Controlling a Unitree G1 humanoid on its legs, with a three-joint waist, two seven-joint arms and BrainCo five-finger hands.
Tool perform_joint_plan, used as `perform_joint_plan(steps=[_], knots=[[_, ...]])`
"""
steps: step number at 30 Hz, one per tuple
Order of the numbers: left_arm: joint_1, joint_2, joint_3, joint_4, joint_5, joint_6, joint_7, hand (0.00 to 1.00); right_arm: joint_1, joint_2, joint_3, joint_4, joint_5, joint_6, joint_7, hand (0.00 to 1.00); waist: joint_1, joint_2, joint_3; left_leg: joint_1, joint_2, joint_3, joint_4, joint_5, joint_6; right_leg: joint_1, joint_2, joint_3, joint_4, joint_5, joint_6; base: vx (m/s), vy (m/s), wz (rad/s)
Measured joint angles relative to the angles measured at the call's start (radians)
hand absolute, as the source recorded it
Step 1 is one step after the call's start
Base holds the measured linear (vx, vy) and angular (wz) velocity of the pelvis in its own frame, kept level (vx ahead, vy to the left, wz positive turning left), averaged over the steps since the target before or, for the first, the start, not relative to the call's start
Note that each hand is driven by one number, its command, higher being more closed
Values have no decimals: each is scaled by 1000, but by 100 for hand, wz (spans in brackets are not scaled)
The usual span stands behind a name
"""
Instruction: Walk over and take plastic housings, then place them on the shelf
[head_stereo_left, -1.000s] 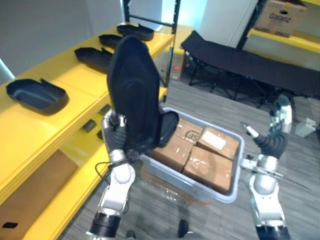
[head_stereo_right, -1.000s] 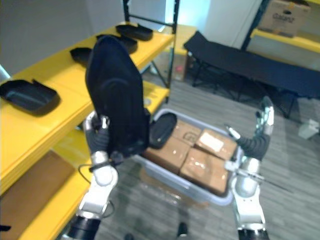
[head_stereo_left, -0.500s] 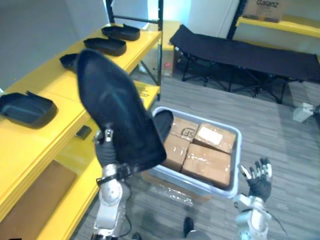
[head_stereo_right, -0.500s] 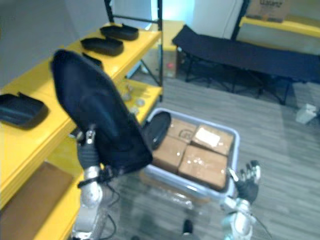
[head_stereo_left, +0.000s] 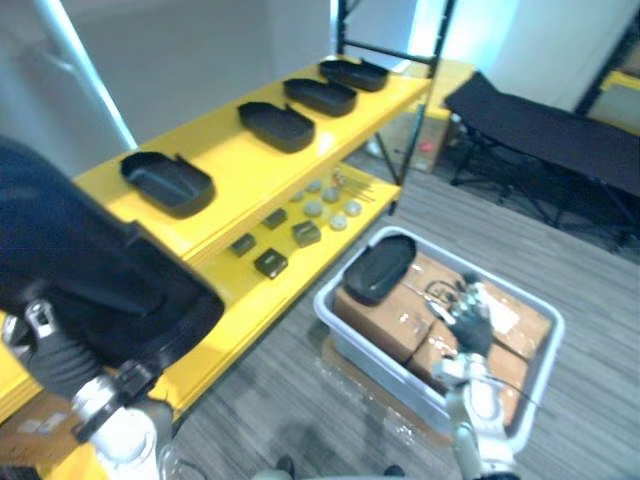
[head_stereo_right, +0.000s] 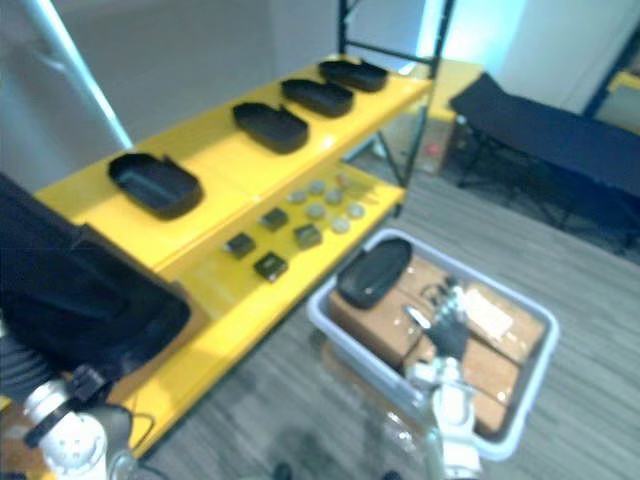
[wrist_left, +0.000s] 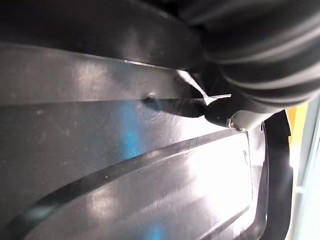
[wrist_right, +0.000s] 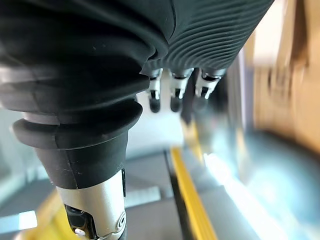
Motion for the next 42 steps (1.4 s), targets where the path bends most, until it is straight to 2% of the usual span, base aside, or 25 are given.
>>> perform_joint_plan(steps=[2,6,11,14,15,20,23,25,27,29,30,33,36,39,42], knots=[[42,-33,63,-17,-10,-5,-13,100,-24,7,19,26,-19,20,-3,0,33,-17,-8,-16,-12,-42,4,2,3,11,-6,-39,0,-5,4,8,18,56],[69,-61,119,-23,-32,-8,-31,100,-50,11,43,34,-19,52,-21,0,60,-35,-1,-33,-28,-77,28,-2,9,29,-20,-82,6,-20,9,-1,22,31],[94,-69,116,-30,-49,-8,-77,100,-40,7,38,34,-37,62,-26,0,50,-34,4,-56,-44,-122,37,-14,16,45,-36,-149,38,-53,14,-24,17,40],[75,-68,116,-31,-75,-10,-140,100,-8,-4,17,27,-74,64,-41,0,32,-39,17,-113,-40,-119,77,-2,14,68,-41,-240,55,-64,22,-7,5,86],[74,-67,116,-31,-95,-11,-157,100,-9,-15,4,27,-110,73,-43,0,34,-38,29,-123,-42,-128,89,5,11,69,-43,-254,65,-65,21,3,35,69],[73,-49,111,-40,-126,-44,-177,100,-19,-74,-64,12,-146,80,-12,0,45,-30,42,-141,-59,-149,116,8,12,76,-64,-253,108,-73,7,18,56,34],[73,-45,88,-79,-125,-47,-181,100,-15,-104,-93,-38,-146,81,3,0,28,-20,60,-136,-66,-151,120,-9,24,80,-82,-213,162,-87,-13,-29,81,30],[62,-6,34,-84,-124,-47,-185,100,29,-109,-96,-92,-143,80,3,0,11,-12,69,-136,-67,-159,118,-12,32,76,-92,-114,219,-99,-32,-23,78,54],[44,26,9,-83,-120,-46,-189,100,64,-106,-94,-114,-143,79,4,0,-1,-15,72,-138,-71,-188,99,-1,40,54,-94,-57,277,-118,-60,7,36,62],[25,46,-11,-83,-119,-45,-188,100,89,-106,-95,-132,-140,77,4,0,-5,-21,74,-162,-75,-227,85,22,38,34,-92,-49,307,-141,-74,33,-38,68],[6,52,-16,-82,-117,-45,-181,100,83,-106,-95,-131,-136,77,2,0,-4,-37,81,-171,-81,-245,77,52,32,24,-94,-53,317,-158,-73,64,-77,65],[2,50,-49,-78,-118,-42,-167,100,60,-106,-94,-123,-177,77,-28,0,-2,-28,118,-188,-88,-286,67,91,18,24,-96,-56,331,-182,-44,71,-121,53],[48,49,-55,-78,-117,-43,-165,100,49,-103,-83,-125,-178,57,-48,0,2,-24,121,-179,-90,-287,67,93,15,39,-94,-55,327,-193,-32,42,-80,14],[65,49,-55,-70,-108,-47,-151,100,52,-103,-82,-125,-180,33,-85,0,3,-20,126,-152,-95,-284,63,89,13,66,-98,-53,335,-203,-39,16,-36,-1],[44,48,-52,-64,-69,-51,-138,100,51,-105,-88,-123,-198,27,-115,0,0,-25,151,-162,-118,-278,109,49,25,72,-128,-47,377,-232,-22,-35,12,3]])
